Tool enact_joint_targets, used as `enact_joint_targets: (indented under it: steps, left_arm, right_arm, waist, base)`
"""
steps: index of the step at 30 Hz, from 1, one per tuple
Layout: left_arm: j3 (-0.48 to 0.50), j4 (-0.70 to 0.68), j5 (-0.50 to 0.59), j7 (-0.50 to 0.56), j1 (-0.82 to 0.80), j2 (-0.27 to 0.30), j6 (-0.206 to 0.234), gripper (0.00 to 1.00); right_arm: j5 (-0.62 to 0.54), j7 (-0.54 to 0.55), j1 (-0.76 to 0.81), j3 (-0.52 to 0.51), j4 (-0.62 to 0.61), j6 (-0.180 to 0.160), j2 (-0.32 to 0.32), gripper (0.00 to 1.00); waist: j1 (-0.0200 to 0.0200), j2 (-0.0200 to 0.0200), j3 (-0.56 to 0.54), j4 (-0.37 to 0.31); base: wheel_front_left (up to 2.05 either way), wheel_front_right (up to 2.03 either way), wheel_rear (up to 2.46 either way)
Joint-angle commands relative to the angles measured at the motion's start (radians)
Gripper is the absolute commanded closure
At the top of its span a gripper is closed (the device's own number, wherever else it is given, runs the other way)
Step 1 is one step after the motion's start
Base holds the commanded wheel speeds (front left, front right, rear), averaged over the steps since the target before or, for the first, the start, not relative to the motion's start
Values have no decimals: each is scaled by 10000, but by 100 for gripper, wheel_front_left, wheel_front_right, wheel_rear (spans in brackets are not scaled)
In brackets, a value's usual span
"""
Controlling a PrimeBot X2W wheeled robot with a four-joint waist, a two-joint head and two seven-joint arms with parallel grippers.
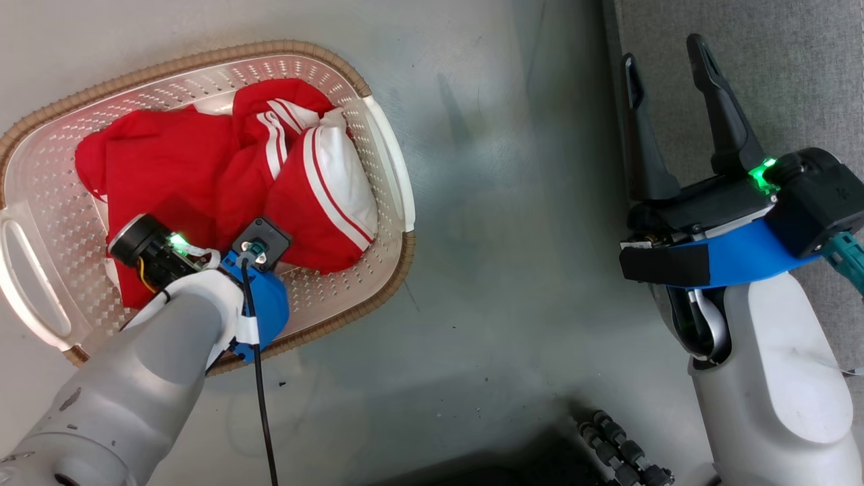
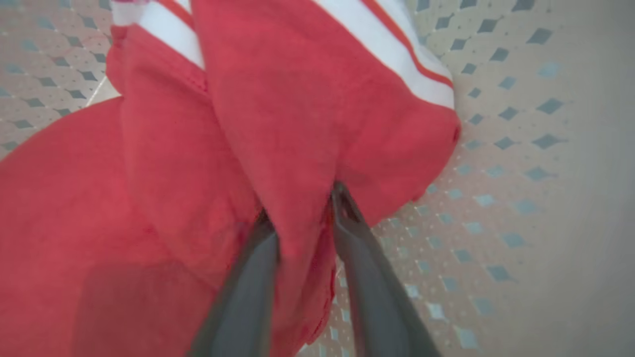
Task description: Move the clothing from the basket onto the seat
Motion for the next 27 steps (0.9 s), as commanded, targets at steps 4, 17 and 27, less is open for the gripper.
enact_joint_targets:
  steps: [4, 17, 27]
  left_arm:
    - [-40, -138, 32, -12, -114, 18, -2, 100]
    - [-46, -755, -1160, -772, -298, -456, -2, 100]
    - [767, -2049, -1360, -903, 177, -462, -3, 100]
  right_arm:
    - [19, -35, -150, -37, 46, 5, -34, 0]
    - [-146, -35, 56, -193, 276, 3, -34, 0]
    - [-296, -35, 522, -360, 735, 3, -34, 0]
  waist:
    - [-1, 0, -92, 27]
    - [-1, 0, -1025, 457]
    - [-1, 0, -2556, 994]
  base:
    - [0, 0, 0]
    - [0, 0, 0]
    - [0, 0, 0]
